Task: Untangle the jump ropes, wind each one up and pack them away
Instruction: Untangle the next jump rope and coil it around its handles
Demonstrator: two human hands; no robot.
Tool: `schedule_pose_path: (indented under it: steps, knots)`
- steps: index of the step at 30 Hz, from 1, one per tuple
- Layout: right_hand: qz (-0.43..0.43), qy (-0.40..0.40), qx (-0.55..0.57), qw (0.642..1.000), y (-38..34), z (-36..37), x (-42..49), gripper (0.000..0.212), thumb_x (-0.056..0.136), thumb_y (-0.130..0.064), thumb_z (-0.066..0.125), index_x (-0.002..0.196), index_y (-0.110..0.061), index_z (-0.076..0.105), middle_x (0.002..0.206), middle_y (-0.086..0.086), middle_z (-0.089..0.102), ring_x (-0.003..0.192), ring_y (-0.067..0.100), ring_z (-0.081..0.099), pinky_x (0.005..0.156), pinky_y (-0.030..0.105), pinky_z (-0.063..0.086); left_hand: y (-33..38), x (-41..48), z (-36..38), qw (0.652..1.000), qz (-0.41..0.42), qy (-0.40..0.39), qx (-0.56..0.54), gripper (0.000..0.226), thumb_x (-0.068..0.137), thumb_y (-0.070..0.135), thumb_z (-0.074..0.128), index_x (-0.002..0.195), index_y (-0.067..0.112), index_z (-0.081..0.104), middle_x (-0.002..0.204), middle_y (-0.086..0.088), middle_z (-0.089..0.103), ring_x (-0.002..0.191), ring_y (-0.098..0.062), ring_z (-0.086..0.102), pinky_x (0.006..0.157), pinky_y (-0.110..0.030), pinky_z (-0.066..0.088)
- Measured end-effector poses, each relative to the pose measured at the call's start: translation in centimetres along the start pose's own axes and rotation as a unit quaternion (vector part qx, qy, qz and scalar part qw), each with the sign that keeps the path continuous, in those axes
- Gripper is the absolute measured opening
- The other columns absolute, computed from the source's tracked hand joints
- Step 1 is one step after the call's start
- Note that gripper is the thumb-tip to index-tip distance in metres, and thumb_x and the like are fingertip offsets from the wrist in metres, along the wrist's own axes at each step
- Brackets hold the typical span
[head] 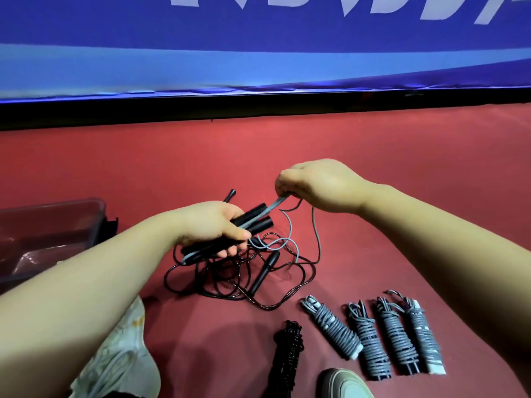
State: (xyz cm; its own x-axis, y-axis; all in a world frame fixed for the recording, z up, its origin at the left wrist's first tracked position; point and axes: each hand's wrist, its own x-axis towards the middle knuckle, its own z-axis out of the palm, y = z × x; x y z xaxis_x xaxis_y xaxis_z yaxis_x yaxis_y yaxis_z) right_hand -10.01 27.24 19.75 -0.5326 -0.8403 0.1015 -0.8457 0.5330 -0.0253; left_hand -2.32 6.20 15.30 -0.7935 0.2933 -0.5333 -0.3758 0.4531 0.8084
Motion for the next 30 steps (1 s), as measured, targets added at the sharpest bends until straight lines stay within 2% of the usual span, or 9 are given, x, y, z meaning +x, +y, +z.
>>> schedule_pose_path:
  steps: [4, 7, 12, 13, 16, 19, 21, 26, 30]
  knots:
    - [-0.072, -0.014, 0.029, 0.997, -0.1, -0.9, 0.5, 0.043, 0.082, -0.062, 0.044, 0.1, -0.029, 0.066, 0.088, -0.015, 0.056, 0.083, 0.006, 0.055, 0.062, 0.024, 0.036, 0.1, 0.5, 0.8, 0.999, -0.009, -0.04, 0.016, 0.011, 0.093, 0.003, 0.054, 0.084, 0.008, 0.051, 0.078, -0.008, 0.061, 0.058, -0.014, 0.056, 0.052, -0.023, 0.047]
    - [-0.075, -0.068, 0.067, 0.993, 0.4, -0.8, 0.3, 0.022, 0.087, -0.04, 0.062, 0.103, -0.029, 0.071, 0.089, -0.012, 0.05, 0.083, 0.003, 0.051, 0.067, 0.026, 0.039, -0.3, 0.2, 0.6, 0.998, -0.009, -0.056, -0.017, 0.011, 0.092, 0.0, 0.053, 0.084, 0.008, 0.052, 0.078, -0.008, 0.062, 0.059, -0.014, 0.057, 0.053, -0.024, 0.049]
    - [0.001, -0.088, 0.142, 0.986, 0.9, 0.1, 0.7, 0.02, 0.095, -0.028, 0.053, 0.098, -0.019, 0.07, 0.092, -0.004, 0.064, 0.091, 0.017, 0.057, 0.084, 0.035, 0.046, 0.5, -0.3, 1.0, 0.998, 0.024, -0.065, 0.001, 0.006, 0.092, 0.002, 0.055, 0.087, 0.006, 0.053, 0.082, -0.008, 0.063, 0.063, -0.014, 0.058, 0.057, -0.025, 0.049]
    - [0.029, -0.114, 0.199, 0.973, 1.1, 0.1, 0.8, 0.019, 0.095, -0.027, 0.051, 0.093, -0.02, 0.068, 0.086, -0.003, 0.064, 0.083, 0.018, 0.055, 0.083, 0.035, 0.046, 0.9, -0.4, 1.2, 0.997, 0.031, -0.068, 0.012, 0.006, 0.092, 0.003, 0.056, 0.088, 0.007, 0.054, 0.082, -0.008, 0.063, 0.064, -0.014, 0.058, 0.057, -0.025, 0.049]
    - [0.087, -0.166, 0.384, 0.904, 1.6, 0.8, 0.6, 0.022, 0.098, -0.023, 0.047, 0.08, -0.02, 0.059, 0.062, -0.011, 0.05, 0.056, 0.011, 0.04, 0.058, 0.025, 0.037, 2.0, -0.9, 1.6, 0.996, 0.065, -0.065, 0.023, 0.005, 0.091, 0.004, 0.057, 0.089, 0.006, 0.055, 0.081, -0.007, 0.064, 0.064, -0.014, 0.058, 0.057, -0.024, 0.049]
    - [0.125, -0.14, 0.566, 0.803, 1.7, 3.0, -0.5, 0.031, 0.1, -0.017, 0.039, 0.075, -0.02, 0.056, 0.055, -0.011, 0.043, 0.05, 0.008, 0.027, 0.049, 0.02, 0.023, 2.7, -1.4, 1.0, 0.995, 0.095, -0.016, -0.008, 0.004, 0.091, 0.002, 0.056, 0.094, 0.004, 0.055, 0.076, -0.004, 0.064, 0.06, -0.012, 0.058, 0.053, -0.021, 0.049]
    - [0.159, -0.11, 0.612, 0.767, 1.6, 4.6, -1.1, 0.028, 0.1, -0.017, 0.037, 0.079, -0.019, 0.056, 0.054, -0.01, 0.041, 0.053, 0.01, 0.024, 0.048, 0.019, 0.021, 2.6, -1.5, 0.6, 0.995, 0.095, 0.007, -0.021, 0.005, 0.091, 0.0, 0.055, 0.095, 0.003, 0.055, 0.072, -0.002, 0.064, 0.056, -0.01, 0.057, 0.051, -0.019, 0.048]
    - [0.192, -0.041, 0.623, 0.757, 1.1, 6.6, -1.8, 0.029, 0.101, -0.018, 0.035, 0.089, -0.012, 0.061, 0.055, -0.009, 0.037, 0.05, 0.007, 0.025, 0.047, 0.017, 0.023, 1.7, -0.7, 0.7, 0.987, 0.073, 0.039, -0.14, 0.005, 0.092, -0.002, 0.051, 0.088, 0.002, 0.053, 0.069, -0.006, 0.062, 0.051, -0.012, 0.056, 0.047, -0.02, 0.049]
    - [0.239, 0.025, 0.557, 0.795, 0.6, 7.5, -2.2, 0.03, 0.101, -0.02, 0.037, 0.084, -0.016, 0.06, 0.061, -0.004, 0.039, 0.054, 0.009, 0.029, 0.052, 0.021, 0.025, 1.4, -0.2, -0.7, 0.961, 0.061, 0.075, -0.26, 0.004, 0.09, 0.0, 0.052, 0.094, 0.001, 0.053, 0.071, -0.008, 0.06, 0.052, -0.012, 0.057, 0.044, -0.021, 0.049]
